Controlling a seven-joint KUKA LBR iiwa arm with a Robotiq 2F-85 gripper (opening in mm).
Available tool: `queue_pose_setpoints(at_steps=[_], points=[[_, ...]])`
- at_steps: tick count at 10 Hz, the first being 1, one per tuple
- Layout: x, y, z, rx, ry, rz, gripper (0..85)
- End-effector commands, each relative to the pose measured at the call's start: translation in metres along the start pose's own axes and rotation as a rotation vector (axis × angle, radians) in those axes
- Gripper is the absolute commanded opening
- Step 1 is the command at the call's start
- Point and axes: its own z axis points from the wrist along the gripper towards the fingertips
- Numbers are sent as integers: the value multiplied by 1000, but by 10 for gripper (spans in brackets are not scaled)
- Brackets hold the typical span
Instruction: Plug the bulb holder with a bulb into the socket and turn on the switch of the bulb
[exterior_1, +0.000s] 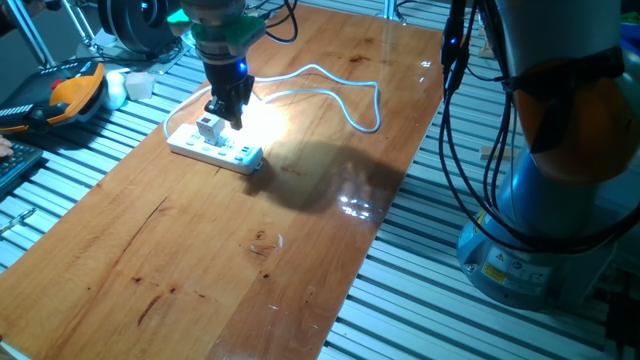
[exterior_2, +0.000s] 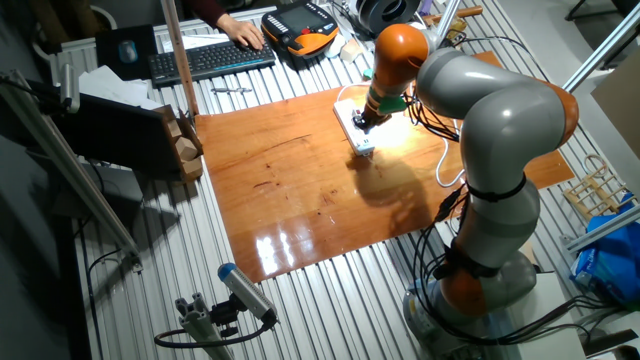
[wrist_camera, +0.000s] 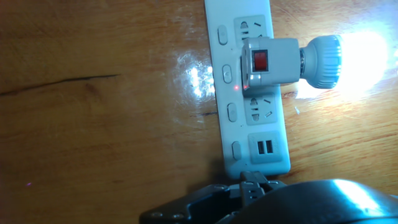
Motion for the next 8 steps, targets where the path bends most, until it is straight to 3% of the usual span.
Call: queue_pose_setpoints(at_steps=[1,8], points=[[0,0,0,1,0,0,0],[0,-1,0,4,-5,-8,0]])
